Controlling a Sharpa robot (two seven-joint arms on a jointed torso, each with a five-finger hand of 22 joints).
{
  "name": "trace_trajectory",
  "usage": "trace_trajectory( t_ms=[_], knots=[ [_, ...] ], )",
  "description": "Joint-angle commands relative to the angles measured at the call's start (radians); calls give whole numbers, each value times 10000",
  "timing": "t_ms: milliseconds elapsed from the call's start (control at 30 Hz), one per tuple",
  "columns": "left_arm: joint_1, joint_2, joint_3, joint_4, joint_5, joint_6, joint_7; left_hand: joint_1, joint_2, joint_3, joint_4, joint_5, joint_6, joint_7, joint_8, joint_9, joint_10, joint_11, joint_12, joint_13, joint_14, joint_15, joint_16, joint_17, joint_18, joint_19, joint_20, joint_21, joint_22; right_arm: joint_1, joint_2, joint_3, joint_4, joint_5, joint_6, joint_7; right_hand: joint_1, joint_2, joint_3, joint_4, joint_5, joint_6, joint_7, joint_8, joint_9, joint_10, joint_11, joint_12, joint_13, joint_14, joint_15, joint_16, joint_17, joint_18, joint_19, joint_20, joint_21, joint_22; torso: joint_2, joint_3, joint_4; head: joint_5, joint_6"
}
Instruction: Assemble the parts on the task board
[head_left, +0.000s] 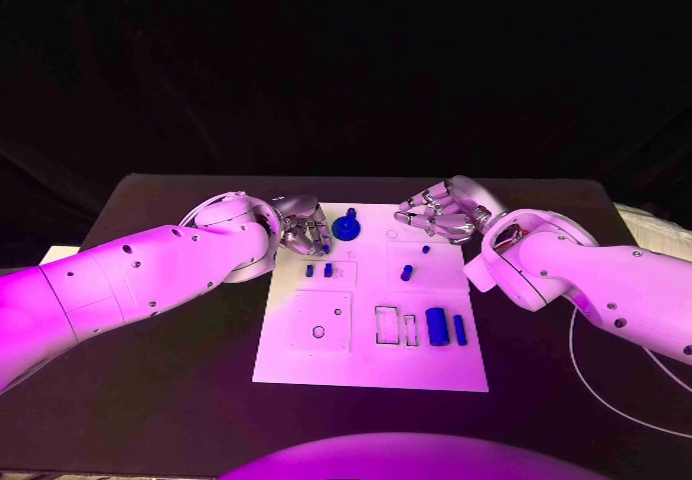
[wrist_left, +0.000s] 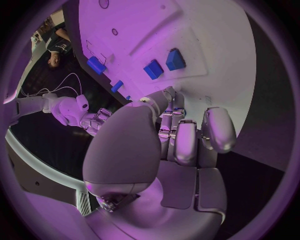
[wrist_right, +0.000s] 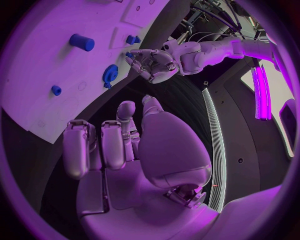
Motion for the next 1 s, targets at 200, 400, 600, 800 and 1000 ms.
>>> trace_trajectory(
  t_ms=[200,400,600,800,1000],
  knots=[
    [-22,-9,-9,17,-187,230,-130,-118,6,12,-75,-56,53,1,7,17,13,-12,-38,8,276,-51,16,-4,-113,1,-35,-52,-8,-37,18,0,-7,-32,113,62,54,18,-62,-3,68,47,-11,52,13,-15,-5,26,12,402,-36,-39,12,182,-69,-3,-29,14,-2,-3,-10,32,-10],
    [-22,-18,-9,39,-195,192,-139,-118,6,12,-75,-56,53,1,7,17,13,-12,-38,8,276,-51,16,-4,-113,1,-35,-52,-8,-54,26,-2,-43,-32,125,54,54,18,-62,-3,68,47,-11,52,13,-15,-5,26,12,402,-36,-39,12,182,-69,-3,-29,14,-8,-7,-7,32,7],
    [-22,-30,-8,38,-198,179,-178,-117,13,19,-85,-56,55,4,4,16,15,-12,-43,9,273,-51,9,-21,-113,0,-35,-53,-7,-66,28,-5,-54,-32,139,45,54,18,-62,-3,68,47,-11,52,13,-15,-5,26,12,402,-36,-39,12,182,-69,-3,-29,14,-7,-5,1,24,15],
    [-22,-43,-8,22,-209,223,-237,-117,13,19,-85,-56,55,4,4,16,15,-12,-43,9,273,-51,9,-21,-113,0,-35,-53,-7,-71,27,-7,-55,-32,141,43,54,18,-62,-3,68,47,-11,52,13,-15,-5,26,12,402,-36,-39,12,182,-69,-3,-29,14,-7,-5,2,33,16],
    [-22,-53,-8,8,-250,261,-270,-117,13,19,-85,-56,55,4,4,16,15,-12,-43,9,273,-51,9,-21,-113,0,-35,-53,-7,-73,31,-8,-54,-32,144,42,54,18,-62,-3,68,47,-11,52,13,-15,-5,26,12,402,-36,-39,12,182,-69,-3,-29,14,-3,-3,0,31,9]
  ],
)
